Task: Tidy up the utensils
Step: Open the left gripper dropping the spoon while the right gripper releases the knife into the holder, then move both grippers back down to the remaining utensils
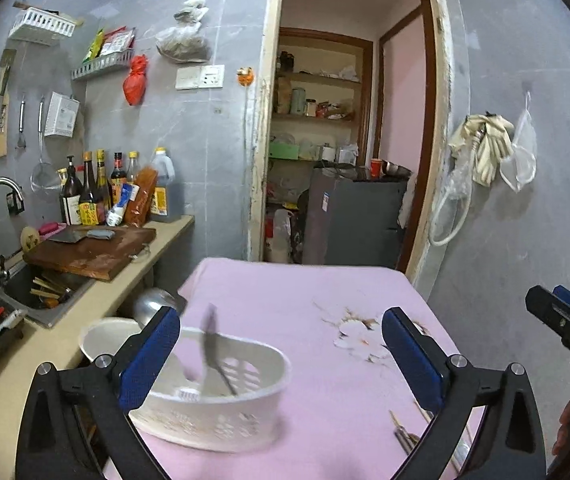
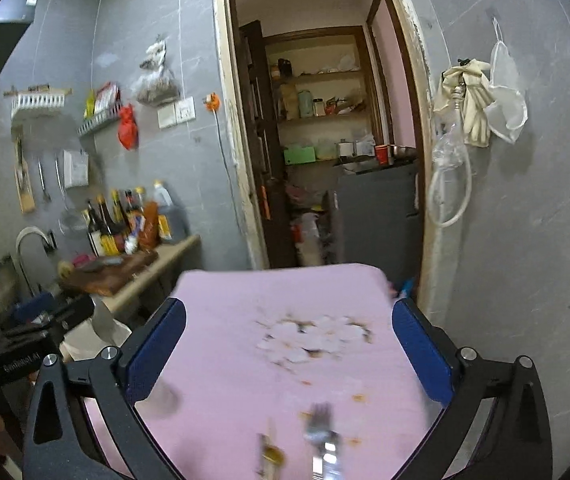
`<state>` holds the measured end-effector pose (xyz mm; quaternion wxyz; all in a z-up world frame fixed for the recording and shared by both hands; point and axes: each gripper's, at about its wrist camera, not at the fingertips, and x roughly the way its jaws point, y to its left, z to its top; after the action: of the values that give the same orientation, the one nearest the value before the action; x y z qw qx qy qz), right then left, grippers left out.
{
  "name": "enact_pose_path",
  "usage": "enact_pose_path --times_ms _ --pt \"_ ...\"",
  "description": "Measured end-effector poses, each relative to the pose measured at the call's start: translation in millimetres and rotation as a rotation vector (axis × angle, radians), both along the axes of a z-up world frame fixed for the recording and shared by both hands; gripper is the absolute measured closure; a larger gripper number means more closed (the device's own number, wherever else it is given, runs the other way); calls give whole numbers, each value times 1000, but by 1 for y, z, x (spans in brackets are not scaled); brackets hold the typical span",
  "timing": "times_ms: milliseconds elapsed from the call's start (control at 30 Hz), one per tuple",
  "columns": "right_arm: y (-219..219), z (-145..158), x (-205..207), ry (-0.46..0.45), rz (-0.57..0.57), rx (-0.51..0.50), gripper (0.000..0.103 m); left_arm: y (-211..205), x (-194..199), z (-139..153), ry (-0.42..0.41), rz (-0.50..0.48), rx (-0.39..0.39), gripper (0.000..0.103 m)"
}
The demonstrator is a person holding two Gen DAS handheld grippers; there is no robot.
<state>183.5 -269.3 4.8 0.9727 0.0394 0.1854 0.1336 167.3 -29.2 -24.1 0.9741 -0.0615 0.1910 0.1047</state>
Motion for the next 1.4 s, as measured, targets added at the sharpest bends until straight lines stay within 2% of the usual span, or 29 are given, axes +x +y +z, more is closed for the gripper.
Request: enact_pose_path --times_ms 133,333,533,733,800,933,1000,1033,1100,1167,1300,1400 --pt "-23 -8 0 19 0 -59 1 -23 2 -13 29 2 -14 1" --pt "-46 -35 11 89 19 -93 1 -47 9 -37 91 5 -28 1" --pt "-63 -70 26 167 56 -69 1 -66 23 -63 177 -21 -38 1" --pt "-69 -113 44 245 99 -17 2 -77 41 -95 279 -60 -110 2" --pt "-70 -125 50 277 110 8 7 -80 46 -105 311 -82 -134 12" --pt "-68 -146 60 334 134 22 31 -84 55 -123 391 -144 -195 32" --pt "-69 -153 65 363 147 35 34 -85 59 -130 433 -187 -229 46" --pt "-69 -156 66 374 153 40 38 -86 62 -134 457 -210 -247 49" --pt "-67 -160 68 389 163 43 45 -87 68 -140 500 -244 -277 64" --pt "-63 -164 71 409 181 43 48 -88 74 -147 544 -287 -340 73" --pt "-55 -169 77 444 213 47 55 -88 81 -154 569 -326 -423 82" --pt "-49 -175 82 475 225 40 60 -86 85 -158 572 -321 -472 84"
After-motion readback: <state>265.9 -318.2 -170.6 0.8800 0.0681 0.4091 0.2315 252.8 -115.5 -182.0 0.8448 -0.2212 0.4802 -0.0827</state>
